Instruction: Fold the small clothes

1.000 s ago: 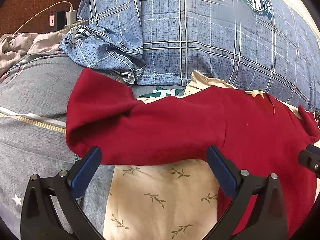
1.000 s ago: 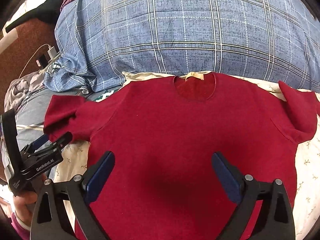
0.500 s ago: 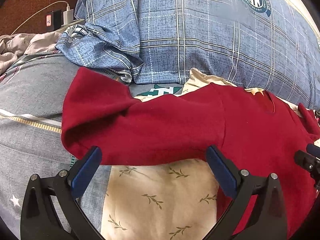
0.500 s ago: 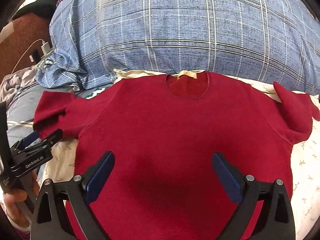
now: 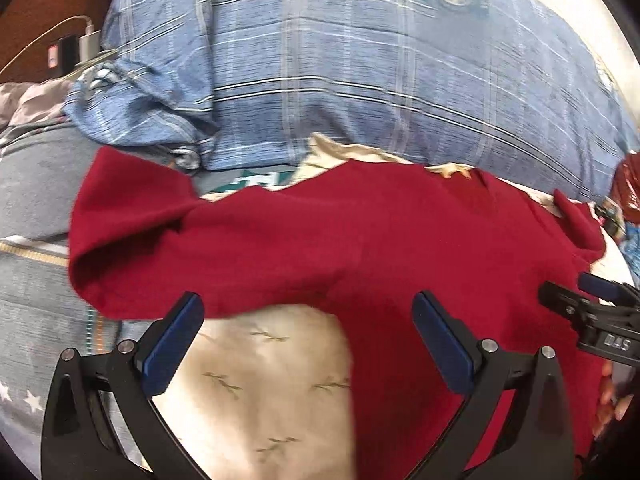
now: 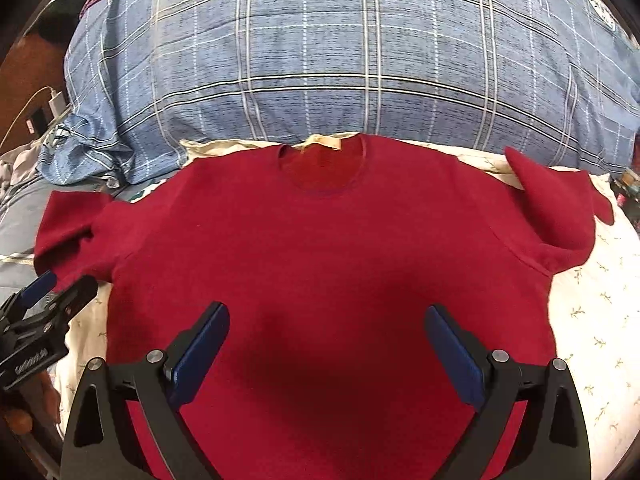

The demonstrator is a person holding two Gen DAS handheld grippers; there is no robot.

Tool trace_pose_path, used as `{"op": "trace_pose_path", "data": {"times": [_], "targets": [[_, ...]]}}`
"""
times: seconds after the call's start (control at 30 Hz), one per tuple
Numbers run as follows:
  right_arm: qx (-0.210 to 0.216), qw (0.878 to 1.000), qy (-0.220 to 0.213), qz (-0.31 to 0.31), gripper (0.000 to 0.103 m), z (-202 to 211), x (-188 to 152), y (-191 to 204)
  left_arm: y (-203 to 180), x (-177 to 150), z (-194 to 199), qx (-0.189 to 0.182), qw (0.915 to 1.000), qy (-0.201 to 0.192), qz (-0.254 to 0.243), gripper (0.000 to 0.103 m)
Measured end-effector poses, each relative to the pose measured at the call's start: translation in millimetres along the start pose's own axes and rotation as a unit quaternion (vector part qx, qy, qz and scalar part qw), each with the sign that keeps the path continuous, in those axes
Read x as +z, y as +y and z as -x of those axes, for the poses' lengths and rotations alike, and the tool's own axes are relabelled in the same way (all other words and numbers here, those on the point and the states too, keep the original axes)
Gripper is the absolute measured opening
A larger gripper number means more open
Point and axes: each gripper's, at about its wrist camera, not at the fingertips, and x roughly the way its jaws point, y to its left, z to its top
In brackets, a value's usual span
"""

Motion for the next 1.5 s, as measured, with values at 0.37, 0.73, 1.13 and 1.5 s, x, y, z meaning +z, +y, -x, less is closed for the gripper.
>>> {"op": "trace_pose_path", "data": {"times": [0.37,0.73,1.13,1.5], "targets": [[-0.019,1.0,0.008,-0.016,0.099,-0.6,-3.7,-15.1,-26.0,-3.6,3.6,-0.009,0.9999,-0.003,-0.007,0.103],[-0.018,1.0,0.005,-0.01,0.099,3.1,-4.7,-10.5,-18.6,-1.6,6.2,0.003,0.9999,-0.012,0.001,0.103],[-0.015,1.0,0.008,-0.007,0.099,0.4,-4.7,-6.2,-14.9,-0.5,6.9,0.014,0.9997,-0.019,0.001,0.103],[-0.01,1.0,0.009,0.007,0.099,-2.0,-1.5,4.2,-6.1,1.2,5.8,0.024,0.9995,-0.019,0.01,0.103]]}}
